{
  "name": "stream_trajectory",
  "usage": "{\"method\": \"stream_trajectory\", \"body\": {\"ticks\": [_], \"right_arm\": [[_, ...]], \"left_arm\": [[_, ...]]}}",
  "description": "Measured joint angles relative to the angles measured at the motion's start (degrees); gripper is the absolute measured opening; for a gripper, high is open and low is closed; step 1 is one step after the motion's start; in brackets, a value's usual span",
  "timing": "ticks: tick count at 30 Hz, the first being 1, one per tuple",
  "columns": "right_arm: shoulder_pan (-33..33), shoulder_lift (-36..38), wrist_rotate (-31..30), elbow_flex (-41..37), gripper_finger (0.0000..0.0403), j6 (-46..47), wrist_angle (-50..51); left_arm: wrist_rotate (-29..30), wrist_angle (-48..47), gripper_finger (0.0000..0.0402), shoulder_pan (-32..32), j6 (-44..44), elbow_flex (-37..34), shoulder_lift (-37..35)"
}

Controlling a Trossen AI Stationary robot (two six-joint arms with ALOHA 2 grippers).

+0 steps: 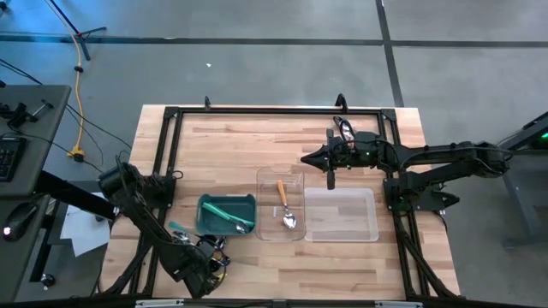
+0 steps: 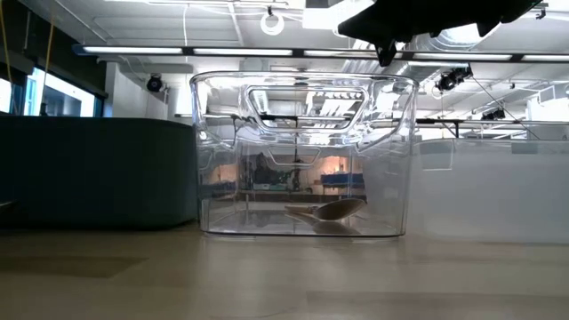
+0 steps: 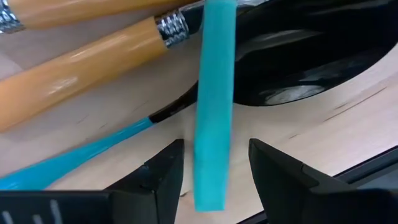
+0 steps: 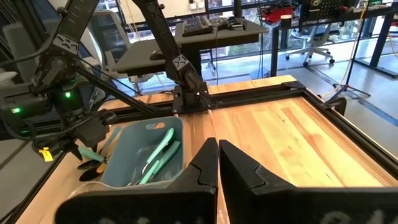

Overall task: Sort silverware by color (type)
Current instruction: Put the light blue spoon into the blue bin

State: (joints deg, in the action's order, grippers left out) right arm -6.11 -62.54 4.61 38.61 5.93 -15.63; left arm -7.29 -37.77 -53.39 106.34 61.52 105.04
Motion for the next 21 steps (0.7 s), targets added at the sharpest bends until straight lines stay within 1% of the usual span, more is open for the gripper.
{"method": "stream_trajectory", "body": {"ticks": [5,7,10,13,16,18,21], "right_arm": [[-0.3,0.0,-0.1,0.0,0.0000,0.0,0.3],[-0.5,0.0,0.0,0.0,0.0000,0.0,0.3],[-1.0,0.0,-0.1,0.0,0.0000,0.0,0.4],[-1.0,0.0,-0.1,0.0,0.0000,0.0,0.4],[-1.0,0.0,-0.1,0.0,0.0000,0.0,0.4],[-1.0,0.0,-0.1,0.0,0.0000,0.0,0.4],[-1.0,0.0,-0.1,0.0,0.0000,0.0,0.4]], "left_arm": [[-0.4,0.4,0.0170,0.1,-0.1,0.1,0.7],[-0.6,0.5,0.0164,0.2,-1.1,0.1,0.7],[-0.8,0.4,0.0136,0.2,-1.8,0.0,0.6],[-0.7,0.5,0.0089,-0.1,-1.9,0.0,0.4],[1.4,1.5,0.0044,-0.5,-1.9,0.0,-0.3],[3.6,1.1,0.0042,-0.8,-2.1,-0.1,-0.9],[4.5,0.8,0.0042,-0.8,-3.2,-0.1,-1.3]]}}
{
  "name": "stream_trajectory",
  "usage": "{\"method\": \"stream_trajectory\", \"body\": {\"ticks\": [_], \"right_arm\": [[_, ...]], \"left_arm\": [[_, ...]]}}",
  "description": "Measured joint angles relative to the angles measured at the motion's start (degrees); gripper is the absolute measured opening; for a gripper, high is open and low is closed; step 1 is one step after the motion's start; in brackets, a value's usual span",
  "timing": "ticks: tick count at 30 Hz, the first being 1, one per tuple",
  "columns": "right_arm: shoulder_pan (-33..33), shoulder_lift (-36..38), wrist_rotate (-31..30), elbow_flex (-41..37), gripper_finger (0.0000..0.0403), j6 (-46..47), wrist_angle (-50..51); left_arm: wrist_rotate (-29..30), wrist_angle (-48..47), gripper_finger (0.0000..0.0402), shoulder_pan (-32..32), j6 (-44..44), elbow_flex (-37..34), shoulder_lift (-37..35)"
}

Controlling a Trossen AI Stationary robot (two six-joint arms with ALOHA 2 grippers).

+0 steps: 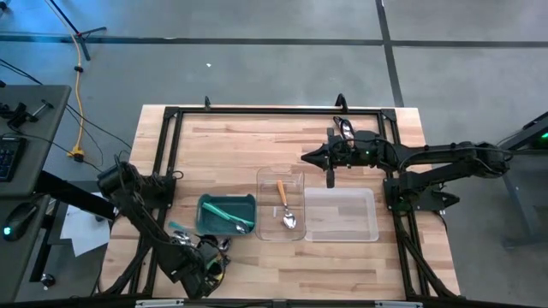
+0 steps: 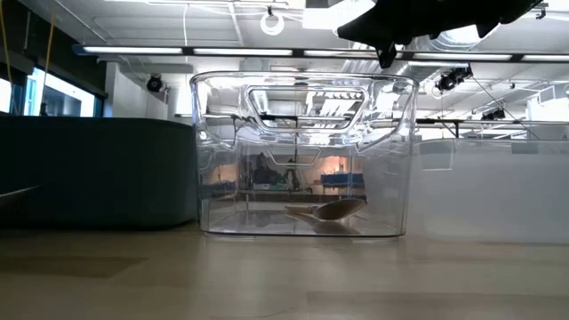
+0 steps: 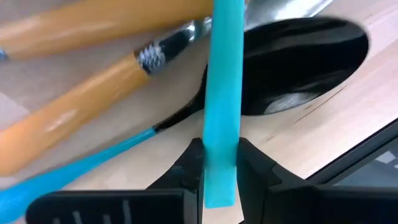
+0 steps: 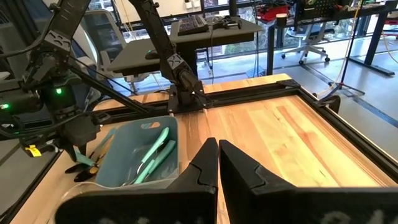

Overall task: Sort silverware by color (type)
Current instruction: Put the light blue spoon into the blue bin

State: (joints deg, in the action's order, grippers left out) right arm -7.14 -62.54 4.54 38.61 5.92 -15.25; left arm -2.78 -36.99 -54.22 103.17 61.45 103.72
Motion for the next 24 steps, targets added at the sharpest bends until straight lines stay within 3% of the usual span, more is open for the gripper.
{"method": "stream_trajectory", "body": {"ticks": [16,24], "right_arm": [[0.0,0.0,0.0,0.0,0.0000,0.0,0.0],[0.0,0.0,0.0,0.0,0.0000,0.0,0.0]], "left_arm": [[2.1,-0.9,0.0042,-0.2,-6.1,0.0,-0.6],[6.7,-4.7,0.0042,-0.2,-14.5,0.0,-8.2]]}}
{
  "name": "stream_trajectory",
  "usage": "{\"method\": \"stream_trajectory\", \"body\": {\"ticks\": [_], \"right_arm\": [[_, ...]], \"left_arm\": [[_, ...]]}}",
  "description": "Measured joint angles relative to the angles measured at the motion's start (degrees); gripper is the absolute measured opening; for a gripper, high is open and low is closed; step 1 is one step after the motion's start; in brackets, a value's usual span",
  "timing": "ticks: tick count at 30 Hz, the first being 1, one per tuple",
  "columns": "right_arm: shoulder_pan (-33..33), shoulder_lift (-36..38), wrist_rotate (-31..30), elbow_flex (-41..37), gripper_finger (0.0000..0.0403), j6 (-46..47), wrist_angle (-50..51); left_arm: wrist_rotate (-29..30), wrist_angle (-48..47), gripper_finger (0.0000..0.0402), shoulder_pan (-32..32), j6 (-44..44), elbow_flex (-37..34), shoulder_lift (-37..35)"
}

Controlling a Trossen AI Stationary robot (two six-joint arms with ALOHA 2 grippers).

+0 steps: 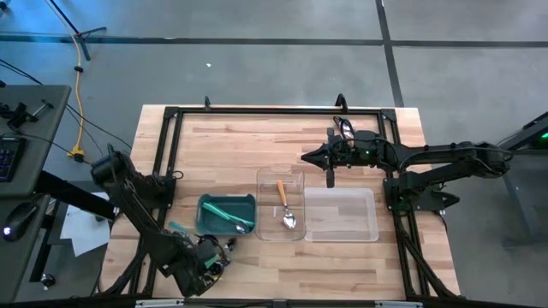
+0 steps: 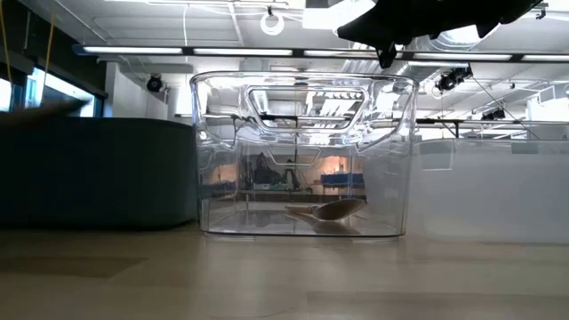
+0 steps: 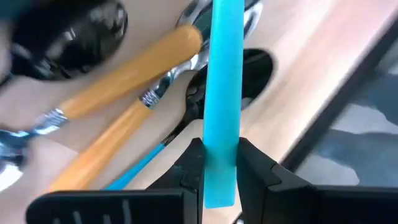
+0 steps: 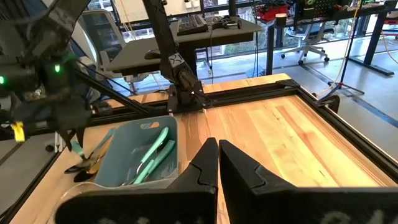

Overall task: Sort silverware by color (type)
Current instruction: Put the light blue spoon into the blue bin

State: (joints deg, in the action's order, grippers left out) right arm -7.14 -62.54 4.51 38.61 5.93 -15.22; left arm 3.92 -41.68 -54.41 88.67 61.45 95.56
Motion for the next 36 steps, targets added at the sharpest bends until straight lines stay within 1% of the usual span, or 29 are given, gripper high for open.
{"method": "stream_trajectory", "body": {"ticks": [4,7,10,14,18,21,24,26,28,30,36], "right_arm": [[0.0,0.0,0.0,0.0,0.0000,0.0,0.0],[0.0,0.0,0.0,0.0,0.0000,0.0,0.0],[0.0,0.0,0.0,0.0,0.0000,0.0,0.0],[0.0,0.0,0.0,0.0,0.0000,0.0,0.0],[0.0,0.0,0.0,0.0,0.0000,0.0,0.0],[0.0,0.0,0.0,0.0,0.0000,0.0,-0.1],[0.0,0.0,0.5,0.0,0.0000,0.8,-0.1],[0.0,0.0,1.6,0.0,0.0000,1.5,-0.1],[0.0,0.0,2.9,0.0,0.0000,1.6,-0.2],[0.1,0.0,3.7,0.0,0.0000,1.7,-0.7],[0.1,0.0,5.0,0.0,0.0000,1.7,-2.9]], "left_arm": [[1.7,-1.8,0.0042,0.0,-7.9,0.0,-5.6],[2.0,-1.6,0.0042,0.0,-18.4,0.0,-10.0],[3.3,-2.1,0.0042,1.8,-29.1,0.0,-14.0],[9.7,-5.9,0.0042,8.7,-40.0,0.0,-17.7],[18.1,-4.3,0.0042,18.5,-53.7,0.0,-19.7],[21.9,2.2,0.0042,26.2,-64.4,0.0,-20.3],[21.4,10.7,0.0042,32.4,-73.5,0.0,-21.1],[20.5,15.3,0.0042,35.4,-77.4,-0.3,-21.6],[20.4,22.2,0.0042,37.3,-79.8,-1.9,-22.8],[19.8,30.1,0.0042,38.4,-81.5,-5.1,-24.5],[19.1,54.1,0.0042,38.8,-81.5,-19.4,-29.7]]}}
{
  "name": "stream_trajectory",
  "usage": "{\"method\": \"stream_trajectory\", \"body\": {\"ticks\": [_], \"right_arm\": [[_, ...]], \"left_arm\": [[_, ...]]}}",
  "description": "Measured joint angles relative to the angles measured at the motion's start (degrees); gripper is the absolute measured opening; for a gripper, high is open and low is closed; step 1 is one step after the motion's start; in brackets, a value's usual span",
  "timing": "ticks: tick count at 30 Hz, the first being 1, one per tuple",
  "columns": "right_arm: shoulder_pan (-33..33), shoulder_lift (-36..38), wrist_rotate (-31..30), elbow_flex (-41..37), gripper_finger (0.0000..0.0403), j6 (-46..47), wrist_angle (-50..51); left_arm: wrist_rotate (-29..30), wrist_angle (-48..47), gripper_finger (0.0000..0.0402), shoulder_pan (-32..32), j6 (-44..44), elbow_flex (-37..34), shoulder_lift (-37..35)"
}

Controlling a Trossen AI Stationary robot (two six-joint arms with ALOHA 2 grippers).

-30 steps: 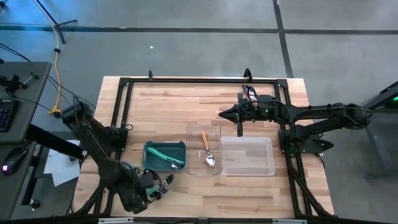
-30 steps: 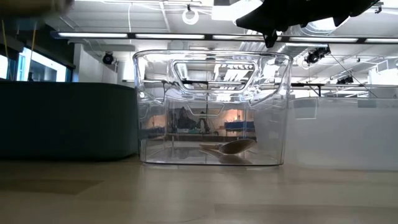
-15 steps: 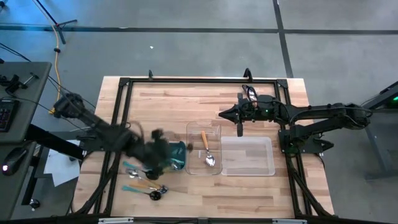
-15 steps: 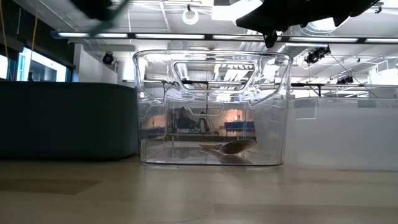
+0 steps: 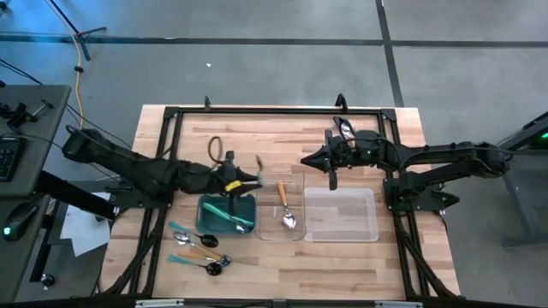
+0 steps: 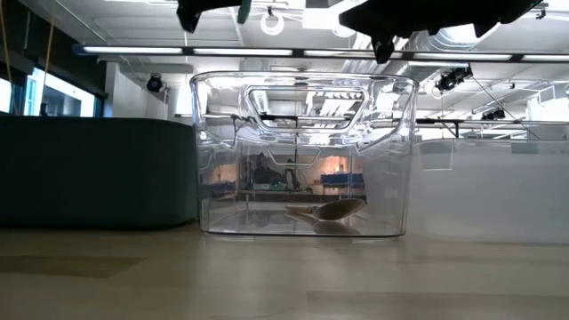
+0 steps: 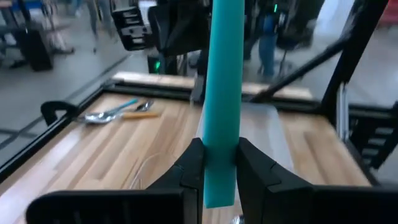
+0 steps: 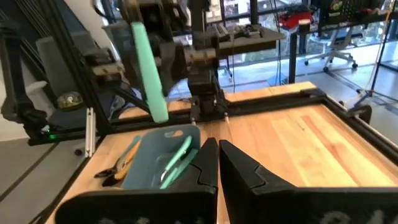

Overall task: Sort silverware by color (type)
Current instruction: Put the light blue spoon into the blue bin

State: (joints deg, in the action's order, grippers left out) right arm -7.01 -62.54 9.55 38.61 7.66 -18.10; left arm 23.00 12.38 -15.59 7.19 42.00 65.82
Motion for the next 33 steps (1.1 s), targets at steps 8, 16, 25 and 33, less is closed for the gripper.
{"method": "stream_trajectory", "body": {"ticks": [8,16,25,33], "right_arm": [[0.0,0.0,0.1,0.0,0.0000,0.0,-3.3],[0.0,0.0,0.1,0.0,0.0000,0.0,-3.5],[0.0,0.0,0.1,0.0,0.0000,0.0,-3.6],[0.0,0.0,0.1,0.0,0.0000,0.0,-3.6]], "left_arm": [[-4.4,19.6,0.0042,1.0,3.5,-11.2,-1.6],[-4.4,20.4,0.0042,1.4,3.2,-11.2,-1.5],[-4.4,20.2,0.0042,1.4,2.7,-11.2,-1.5],[-9.1,14.2,0.0042,1.3,3.6,-10.0,-4.1]]}}
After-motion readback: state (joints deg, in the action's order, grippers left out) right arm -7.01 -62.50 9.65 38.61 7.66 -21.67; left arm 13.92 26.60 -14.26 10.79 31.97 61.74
